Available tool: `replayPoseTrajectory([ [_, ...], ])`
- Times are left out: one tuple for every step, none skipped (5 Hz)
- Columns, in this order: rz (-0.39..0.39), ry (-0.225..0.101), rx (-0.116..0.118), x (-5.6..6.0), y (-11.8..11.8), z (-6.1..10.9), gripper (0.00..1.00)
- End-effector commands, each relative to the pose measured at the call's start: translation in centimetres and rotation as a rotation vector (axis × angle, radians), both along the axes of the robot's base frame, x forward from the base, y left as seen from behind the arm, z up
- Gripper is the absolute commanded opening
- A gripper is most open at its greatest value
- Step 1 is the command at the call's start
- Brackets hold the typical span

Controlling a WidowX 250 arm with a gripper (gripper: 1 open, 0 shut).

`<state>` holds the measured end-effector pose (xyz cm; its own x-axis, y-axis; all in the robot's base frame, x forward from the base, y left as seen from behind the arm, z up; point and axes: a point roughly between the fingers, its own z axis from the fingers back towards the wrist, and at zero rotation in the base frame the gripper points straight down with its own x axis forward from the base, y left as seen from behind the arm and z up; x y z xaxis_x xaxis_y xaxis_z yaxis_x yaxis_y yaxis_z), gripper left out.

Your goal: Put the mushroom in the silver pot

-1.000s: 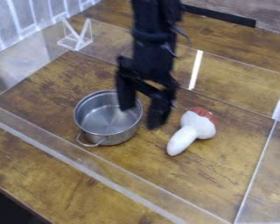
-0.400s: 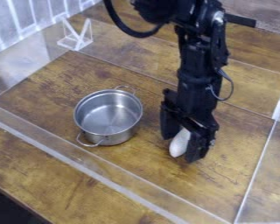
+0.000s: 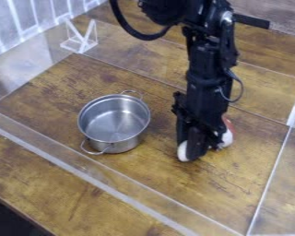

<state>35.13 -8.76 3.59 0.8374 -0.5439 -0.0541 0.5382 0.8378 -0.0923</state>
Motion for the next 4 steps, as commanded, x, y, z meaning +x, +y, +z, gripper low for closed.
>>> replayPoseTrajectory([
  [0.039,-0.076,-0.038,1.1,0.8,1.5,1.0],
  [0.068,-0.07,-0.051,1.3,1.2,0.7,1.0],
  [0.03,-0.068,-0.056,1.3,1.2,0.5,1.0],
  [-0.003,-0.069,-0.061,1.0,1.1,0.3,1.0],
])
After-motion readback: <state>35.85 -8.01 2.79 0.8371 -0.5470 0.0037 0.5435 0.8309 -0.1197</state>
